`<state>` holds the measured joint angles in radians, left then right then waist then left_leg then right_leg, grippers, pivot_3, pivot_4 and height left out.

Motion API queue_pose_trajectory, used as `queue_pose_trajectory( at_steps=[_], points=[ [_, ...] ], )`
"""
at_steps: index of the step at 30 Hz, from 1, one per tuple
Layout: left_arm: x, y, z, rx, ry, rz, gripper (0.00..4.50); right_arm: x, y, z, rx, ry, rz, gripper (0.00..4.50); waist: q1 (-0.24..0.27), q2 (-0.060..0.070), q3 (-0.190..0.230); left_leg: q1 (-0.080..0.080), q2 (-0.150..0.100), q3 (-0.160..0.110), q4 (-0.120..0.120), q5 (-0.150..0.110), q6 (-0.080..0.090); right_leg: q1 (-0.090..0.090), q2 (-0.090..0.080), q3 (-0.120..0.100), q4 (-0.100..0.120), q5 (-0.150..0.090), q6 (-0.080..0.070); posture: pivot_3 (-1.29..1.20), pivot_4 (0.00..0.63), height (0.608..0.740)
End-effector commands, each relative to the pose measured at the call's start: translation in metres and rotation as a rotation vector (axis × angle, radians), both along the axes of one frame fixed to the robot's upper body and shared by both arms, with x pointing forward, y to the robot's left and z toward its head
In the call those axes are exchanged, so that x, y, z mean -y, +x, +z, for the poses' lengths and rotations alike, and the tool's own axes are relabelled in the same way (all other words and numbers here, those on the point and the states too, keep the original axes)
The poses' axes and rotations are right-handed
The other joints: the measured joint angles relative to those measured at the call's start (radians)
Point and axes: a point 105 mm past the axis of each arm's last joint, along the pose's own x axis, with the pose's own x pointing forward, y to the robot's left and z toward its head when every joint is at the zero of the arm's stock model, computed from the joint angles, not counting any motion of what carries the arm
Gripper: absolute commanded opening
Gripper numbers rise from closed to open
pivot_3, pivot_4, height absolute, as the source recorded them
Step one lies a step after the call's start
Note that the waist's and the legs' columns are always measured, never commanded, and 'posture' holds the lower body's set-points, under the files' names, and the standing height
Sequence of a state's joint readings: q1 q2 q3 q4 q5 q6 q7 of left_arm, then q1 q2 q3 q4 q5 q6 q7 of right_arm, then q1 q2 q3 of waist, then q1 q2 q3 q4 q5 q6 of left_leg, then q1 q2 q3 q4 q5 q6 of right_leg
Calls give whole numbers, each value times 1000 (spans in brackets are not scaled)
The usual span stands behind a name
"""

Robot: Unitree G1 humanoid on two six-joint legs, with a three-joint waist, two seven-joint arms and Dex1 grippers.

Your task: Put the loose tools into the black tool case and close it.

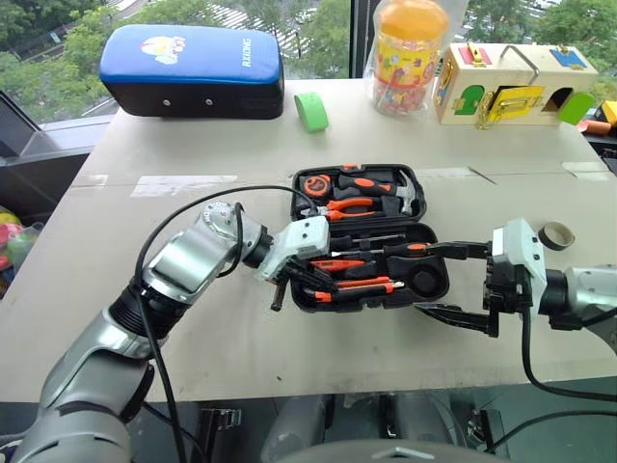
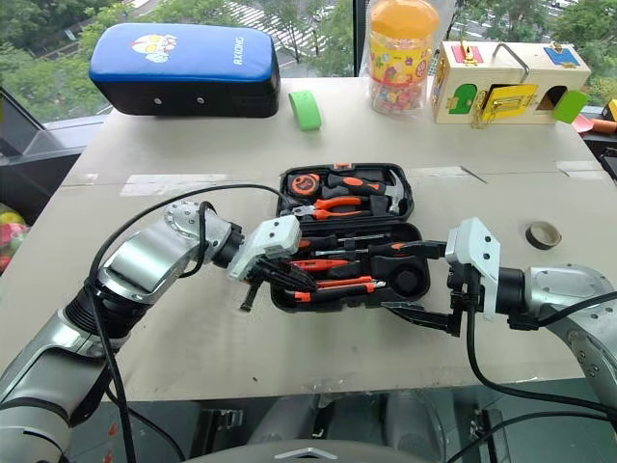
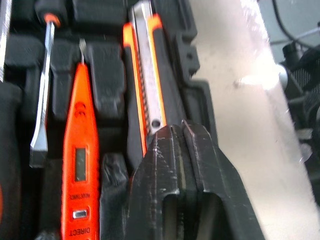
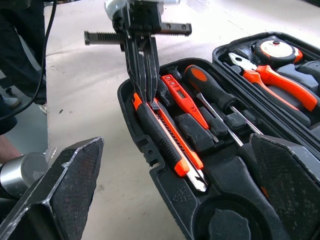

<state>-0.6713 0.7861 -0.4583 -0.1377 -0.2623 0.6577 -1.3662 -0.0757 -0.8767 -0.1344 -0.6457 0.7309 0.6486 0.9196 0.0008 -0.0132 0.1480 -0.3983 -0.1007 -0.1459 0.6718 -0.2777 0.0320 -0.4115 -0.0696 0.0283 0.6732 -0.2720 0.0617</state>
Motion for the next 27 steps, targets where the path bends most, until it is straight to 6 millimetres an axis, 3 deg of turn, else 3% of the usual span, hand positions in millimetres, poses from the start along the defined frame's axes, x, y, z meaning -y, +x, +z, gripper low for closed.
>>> queue_pose_trajectory(
  at_steps=[1, 10, 20, 23, 27],
  points=[
    [-1, 0, -10, 31, 41, -22, 40, -1, -1, 7, 43, 5, 10, 4500, 1, 0, 0, 0, 0, 0, 0, 0, 0, 0, 0, 0, 0, 0, 0, 0, 150, 735],
    [-12, -9, -51, 70, 174, -94, 40, 4, -3, 4, 27, -5, -9, 4500, 10, 2, -6, 2, 0, 1, 0, 0, 0, 1, 0, 0, 0, 0, 0, 0, 150, 735],
    [-12, -18, -60, 76, 193, -171, 40, 9, -2, -1, 19, -12, -28, 4500, 10, 5, -19, 4, 0, 2, -1, 0, 0, 2, 0, 1, 0, 0, 0, 0, 150, 735],
    [-7, -20, -54, 53, 150, -175, 40, 10, -1, -1, 18, -14, -30, 4500, 10, 5, -21, 4, 0, 2, -1, 0, 0, 2, 0, 1, 0, 0, 0, 0, 150, 735],
    [1, -10, -27, 24, 50, -129, 40, 10, -1, -2, 19, -16, -29, 4500, 10, 5, -21, 4, 0, 2, -1, 0, 0, 2, 0, 0, 0, 0, 0, 0, 150, 735]
  ],
)
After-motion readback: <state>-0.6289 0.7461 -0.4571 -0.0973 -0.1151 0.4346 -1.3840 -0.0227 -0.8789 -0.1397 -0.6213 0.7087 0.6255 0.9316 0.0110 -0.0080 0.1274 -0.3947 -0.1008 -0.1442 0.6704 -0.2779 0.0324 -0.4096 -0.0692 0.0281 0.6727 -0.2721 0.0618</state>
